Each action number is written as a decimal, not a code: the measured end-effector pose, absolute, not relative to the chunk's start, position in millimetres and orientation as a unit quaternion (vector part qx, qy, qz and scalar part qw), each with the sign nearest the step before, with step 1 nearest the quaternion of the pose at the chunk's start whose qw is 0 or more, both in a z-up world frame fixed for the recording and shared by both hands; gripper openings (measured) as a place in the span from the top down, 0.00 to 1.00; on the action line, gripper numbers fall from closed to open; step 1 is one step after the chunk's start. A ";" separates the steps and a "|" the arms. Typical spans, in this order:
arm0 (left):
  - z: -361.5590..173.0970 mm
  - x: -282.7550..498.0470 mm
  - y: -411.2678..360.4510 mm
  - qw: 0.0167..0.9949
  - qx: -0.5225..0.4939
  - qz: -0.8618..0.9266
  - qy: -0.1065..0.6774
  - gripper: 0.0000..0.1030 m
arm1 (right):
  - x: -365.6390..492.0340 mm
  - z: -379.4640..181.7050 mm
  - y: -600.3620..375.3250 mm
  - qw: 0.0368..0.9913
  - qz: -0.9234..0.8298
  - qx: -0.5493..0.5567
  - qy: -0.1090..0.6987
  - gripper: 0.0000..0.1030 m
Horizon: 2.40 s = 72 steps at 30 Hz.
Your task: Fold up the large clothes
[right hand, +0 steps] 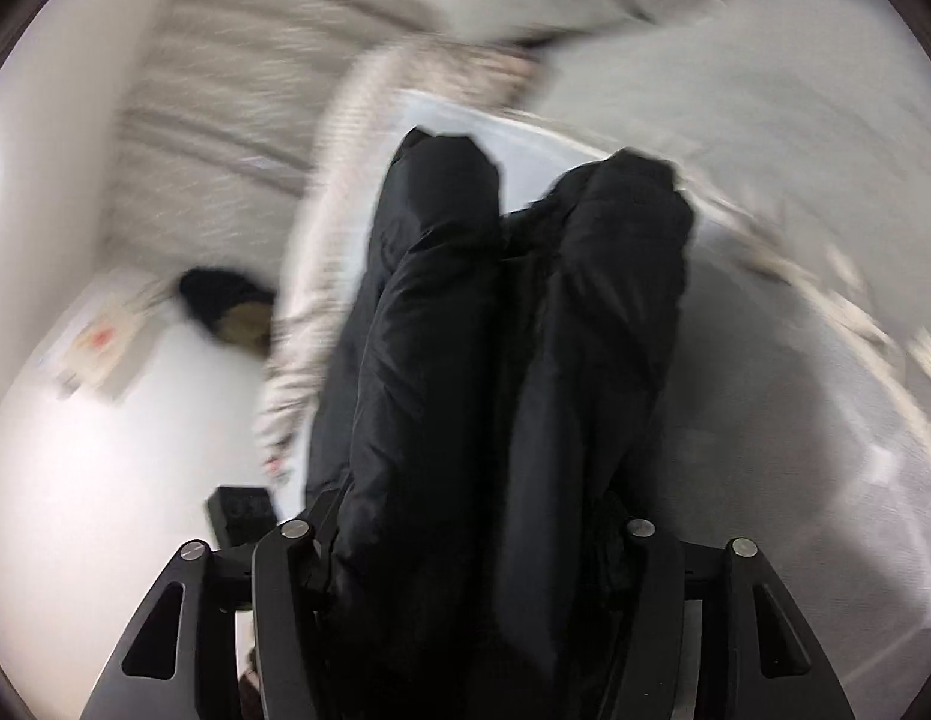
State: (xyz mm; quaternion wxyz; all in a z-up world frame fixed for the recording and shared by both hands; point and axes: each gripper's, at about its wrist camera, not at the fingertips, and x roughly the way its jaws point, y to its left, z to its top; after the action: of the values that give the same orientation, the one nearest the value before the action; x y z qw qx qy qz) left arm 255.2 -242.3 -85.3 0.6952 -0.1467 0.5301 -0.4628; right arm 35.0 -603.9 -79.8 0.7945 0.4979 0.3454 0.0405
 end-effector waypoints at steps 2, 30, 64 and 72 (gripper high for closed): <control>-90.4 257.3 -237.2 0.686 -0.167 -0.463 0.536 0.09 | 30.8 -103.5 -611.9 0.767 0.045 0.535 0.351 0.31; -6.6 102.5 -171.3 0.817 0.055 -0.278 0.502 0.01 | -59.3 -5.7 -427.8 0.864 -0.174 0.204 0.426 0.19; 2.4 22.2 -205.0 0.825 0.115 -0.286 0.474 0.01 | -105.2 -3.3 -366.8 0.857 -0.239 0.114 0.442 0.19; 2.2 20.7 -206.0 0.822 0.115 -0.290 0.477 0.01 | -104.1 -5.4 -365.2 0.856 -0.236 0.115 0.445 0.19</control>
State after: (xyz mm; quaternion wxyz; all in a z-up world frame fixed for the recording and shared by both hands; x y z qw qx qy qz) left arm 20.7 -206.0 2.2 0.8219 0.1147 0.4769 -0.2896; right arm -104.1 -365.2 -5.4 0.8560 0.1153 0.4451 -0.2363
